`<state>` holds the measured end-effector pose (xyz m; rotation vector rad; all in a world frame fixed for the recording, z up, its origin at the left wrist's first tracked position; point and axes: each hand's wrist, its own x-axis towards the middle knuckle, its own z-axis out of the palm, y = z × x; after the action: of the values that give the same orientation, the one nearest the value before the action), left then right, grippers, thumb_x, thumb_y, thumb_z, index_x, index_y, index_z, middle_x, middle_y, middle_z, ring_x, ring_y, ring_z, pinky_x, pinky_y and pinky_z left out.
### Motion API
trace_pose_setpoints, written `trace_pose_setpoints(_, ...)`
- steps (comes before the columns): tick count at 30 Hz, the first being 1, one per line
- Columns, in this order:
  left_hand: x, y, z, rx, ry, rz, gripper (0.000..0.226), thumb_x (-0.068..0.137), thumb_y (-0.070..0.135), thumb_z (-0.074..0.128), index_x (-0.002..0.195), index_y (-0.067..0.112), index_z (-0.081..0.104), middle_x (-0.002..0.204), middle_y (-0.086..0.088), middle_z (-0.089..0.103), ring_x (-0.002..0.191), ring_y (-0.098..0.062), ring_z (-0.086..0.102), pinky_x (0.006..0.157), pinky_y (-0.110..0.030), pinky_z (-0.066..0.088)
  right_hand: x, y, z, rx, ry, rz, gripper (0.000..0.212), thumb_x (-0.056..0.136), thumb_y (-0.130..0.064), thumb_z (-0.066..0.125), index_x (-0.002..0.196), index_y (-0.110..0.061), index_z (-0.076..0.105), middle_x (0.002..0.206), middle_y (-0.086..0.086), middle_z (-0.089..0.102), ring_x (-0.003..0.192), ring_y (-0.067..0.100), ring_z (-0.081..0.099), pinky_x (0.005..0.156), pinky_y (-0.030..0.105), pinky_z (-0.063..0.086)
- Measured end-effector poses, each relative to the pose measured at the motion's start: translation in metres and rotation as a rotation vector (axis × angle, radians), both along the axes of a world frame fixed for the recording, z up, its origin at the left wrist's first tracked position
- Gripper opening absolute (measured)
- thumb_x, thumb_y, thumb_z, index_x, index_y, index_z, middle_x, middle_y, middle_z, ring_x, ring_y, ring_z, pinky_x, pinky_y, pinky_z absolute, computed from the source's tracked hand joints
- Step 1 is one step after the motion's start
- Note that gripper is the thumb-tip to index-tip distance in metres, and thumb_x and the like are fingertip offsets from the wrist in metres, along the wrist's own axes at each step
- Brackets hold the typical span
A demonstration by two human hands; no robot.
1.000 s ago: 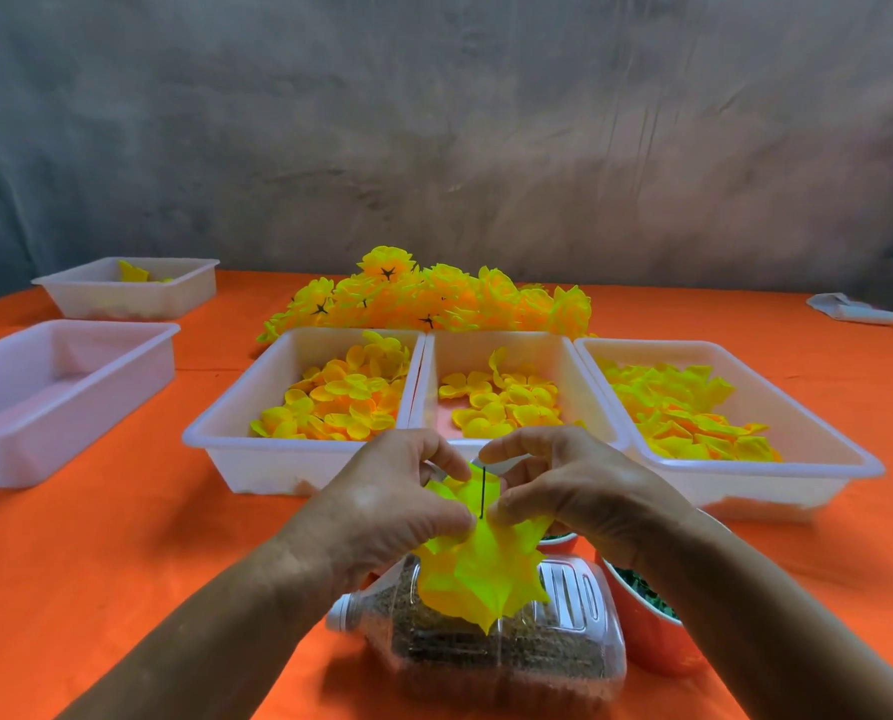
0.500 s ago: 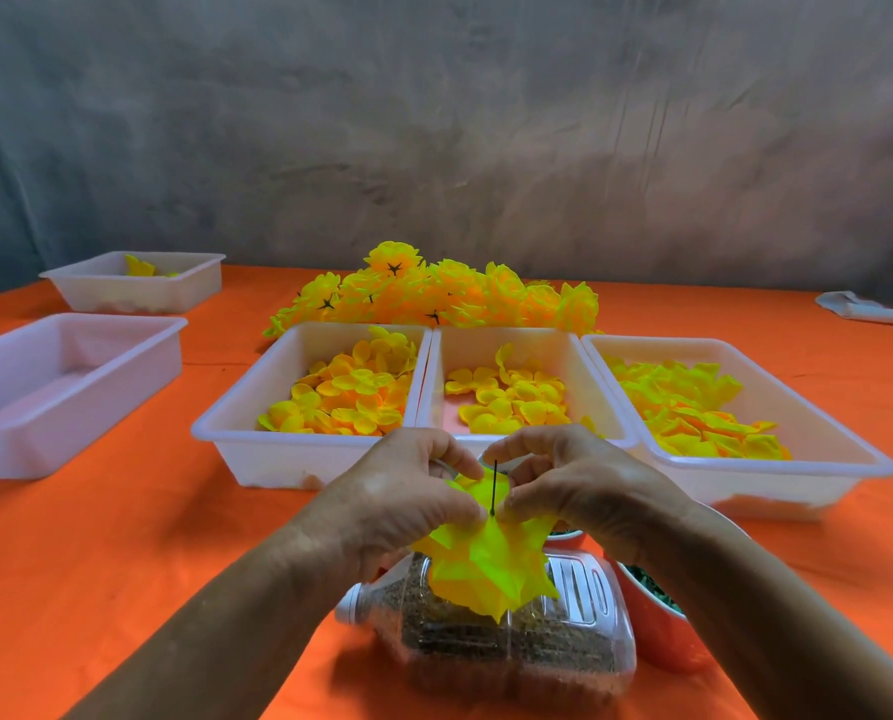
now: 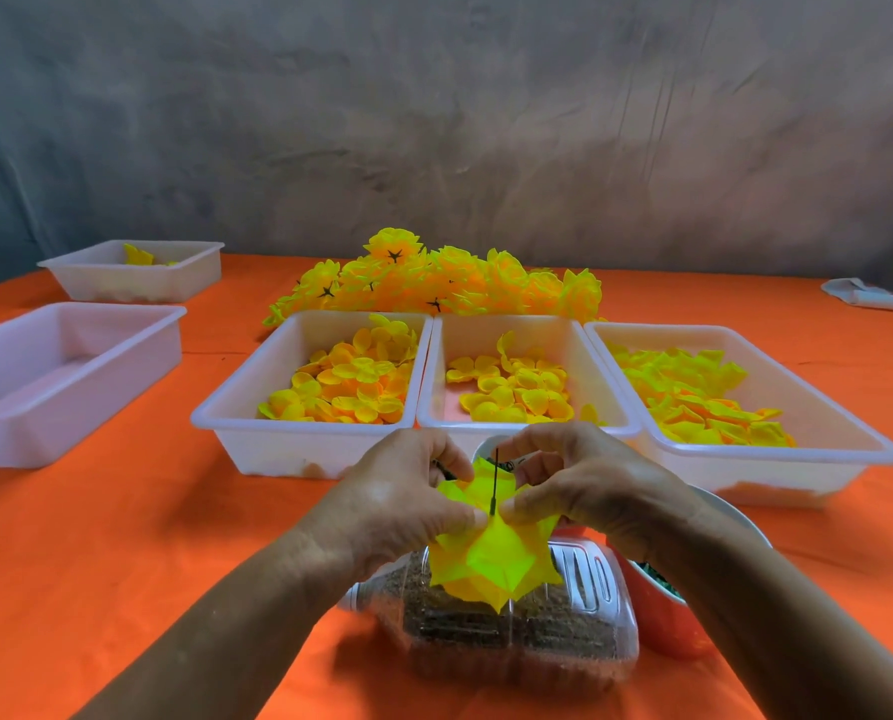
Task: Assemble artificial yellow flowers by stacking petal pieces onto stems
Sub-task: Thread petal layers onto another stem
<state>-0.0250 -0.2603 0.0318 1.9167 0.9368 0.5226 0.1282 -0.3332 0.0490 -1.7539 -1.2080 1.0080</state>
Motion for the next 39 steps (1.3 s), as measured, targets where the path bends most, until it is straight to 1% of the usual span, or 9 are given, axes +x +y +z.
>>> trace_pose_setpoints(5,-0.005,-0.003,0.002,0.202,0.069,0.042,0.031,0.068,0.025,0.082,0.081,0.026,0.055,0.055,0.012,0.035,0.051,-0.005,0.034,0.05,-0.022,0.028,0.0,-0.007,-0.012,0.055,0.156,-0.084,0.033,0.07,0.007,0.075,0.087,-0.018,0.063,0.077,0.006,0.056,0.048,0.003,0.059,0.043,0.015,0.044)
trace_pose_setpoints(7,-0.007,-0.007,0.004,0.323,0.099,0.064,0.036,0.065,0.03,0.083,0.086,0.03,0.054,0.063,0.011,0.043,0.058,-0.004,0.04,0.056,-0.023,0.035,-0.001,-0.012,-0.018,0.152,0.106,-0.143,0.035,0.067,0.001,0.079,0.088,-0.022,0.065,0.086,0.005,0.059,0.06,0.006,0.06,0.05,0.019,0.048)
trace_pose_setpoints(11,-0.011,-0.021,0.006,0.494,-0.017,0.089,0.046,0.064,0.033,0.083,0.103,0.041,0.061,0.09,0.016,0.053,0.088,-0.004,0.049,0.089,-0.037,0.043,-0.006,-0.023,-0.022,0.455,-0.115,-0.201,0.03,0.066,-0.016,0.083,0.085,-0.034,0.07,0.096,-0.012,0.064,0.088,-0.005,0.057,0.072,0.016,0.048)
trace_pose_setpoints(16,-0.009,-0.03,0.0,0.757,-0.166,0.162,0.04,0.059,0.027,0.085,0.096,0.026,0.071,0.098,0.008,0.056,0.096,-0.018,0.054,0.084,-0.045,0.045,-0.012,-0.029,-0.024,0.606,-0.232,-0.194,0.027,0.067,-0.013,0.082,0.081,-0.033,0.069,0.102,-0.009,0.062,0.104,0.001,0.056,0.086,0.024,0.041)
trace_pose_setpoints(22,-0.005,-0.023,-0.015,0.73,-0.173,0.094,0.025,0.064,0.045,0.071,0.078,0.024,0.077,0.087,0.009,0.063,0.09,-0.016,0.056,0.082,-0.042,0.044,-0.014,-0.033,-0.036,0.622,-0.325,-0.23,0.023,0.067,-0.018,0.083,0.072,-0.034,0.067,0.103,-0.014,0.062,0.108,0.008,0.055,0.089,0.027,0.042)
trace_pose_setpoints(27,-0.003,-0.018,-0.025,0.732,-0.18,0.065,0.035,0.068,0.058,0.063,0.074,0.026,0.077,0.079,0.011,0.065,0.084,-0.015,0.059,0.08,-0.039,0.043,-0.012,-0.03,-0.046,0.46,-0.228,-0.179,0.013,0.075,-0.027,0.077,0.076,-0.039,0.072,0.113,-0.014,0.062,0.112,0.005,0.054,0.073,0.009,0.042)
trace_pose_setpoints(30,-0.001,-0.017,-0.032,0.786,-0.216,0.075,0.034,0.072,0.053,0.059,0.068,0.023,0.075,0.077,0.009,0.064,0.081,-0.017,0.059,0.076,-0.039,0.043,-0.009,-0.031,-0.051,0.449,-0.159,-0.164,0.01,0.075,-0.027,0.076,0.076,-0.037,0.075,0.115,-0.011,0.062,0.114,0.006,0.053,0.075,0.01,0.043)
trace_pose_setpoints(33,0.0,-0.017,-0.038,0.782,-0.264,0.086,0.034,0.073,0.048,0.06,0.066,0.017,0.073,0.078,0.008,0.063,0.081,-0.016,0.058,0.075,-0.042,0.044,-0.006,-0.03,-0.056,0.452,-0.123,-0.15,0.005,0.077,-0.026,0.075,0.078,-0.031,0.077,0.116,-0.007,0.063,0.114,0.008,0.054,0.083,0.024,0.049)
trace_pose_setpoints(39,0.0,-0.017,-0.037,0.701,-0.27,0.083,0.023,0.067,0.041,0.073,0.065,0.018,0.073,0.078,0.007,0.063,0.082,-0.019,0.06,0.078,-0.051,0.045,0.008,-0.036,-0.037,0.442,-0.032,-0.121,0.013,0.078,-0.015,0.073,0.078,-0.029,0.075,0.096,-0.006,0.073,0.091,0.001,0.066,0.076,0.018,0.052)
